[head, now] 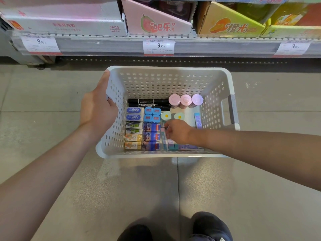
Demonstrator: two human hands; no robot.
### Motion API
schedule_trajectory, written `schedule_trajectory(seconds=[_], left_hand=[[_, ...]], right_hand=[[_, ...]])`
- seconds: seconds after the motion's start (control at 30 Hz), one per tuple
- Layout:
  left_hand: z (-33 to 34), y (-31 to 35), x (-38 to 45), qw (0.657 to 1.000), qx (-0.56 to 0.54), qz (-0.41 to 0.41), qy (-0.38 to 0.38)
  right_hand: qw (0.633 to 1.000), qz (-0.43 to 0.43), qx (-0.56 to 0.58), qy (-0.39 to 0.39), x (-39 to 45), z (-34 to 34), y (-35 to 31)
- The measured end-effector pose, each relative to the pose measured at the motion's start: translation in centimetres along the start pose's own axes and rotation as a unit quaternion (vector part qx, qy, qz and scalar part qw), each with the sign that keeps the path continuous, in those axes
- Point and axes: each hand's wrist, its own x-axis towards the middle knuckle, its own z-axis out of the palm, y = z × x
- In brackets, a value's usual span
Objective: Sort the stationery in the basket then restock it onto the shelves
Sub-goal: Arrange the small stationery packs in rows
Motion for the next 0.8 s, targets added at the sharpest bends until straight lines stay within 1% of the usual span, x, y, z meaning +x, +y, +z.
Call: schedule_trajectory(seconds=[0.07,0.27,0.37,0.7,0.8], left_hand=[[0.1,-0.2,0.1,1.0,0.0,0.004,0.0],[0.1,-0.2,0.1,1.0,0.004,0.007,0.002],[0.1,0.0,0.0,1.0,0.005,0.002,0.002],[0.0,0.0,0.1,1.0,0.004,-0.002,-0.001],[0.0,0.0,0.1,1.0,0.005,-0.003,0.0]], right_hand=[[1.0,-0.003,-0.014,-0.008,-0.2,-0.2,0.3],[0.99,-0.03,-0.137,-0.012,-1.4,-0.5,1.3],[0.984,-0.042,-0.171,-0.007,-1.4,-0.3,1.4],[0.985,-0.044,-0.168,0.0,-1.4,0.0,1.4],[0.986,-0.039,-0.159,0.012,-1.5,-0.1,1.4]])
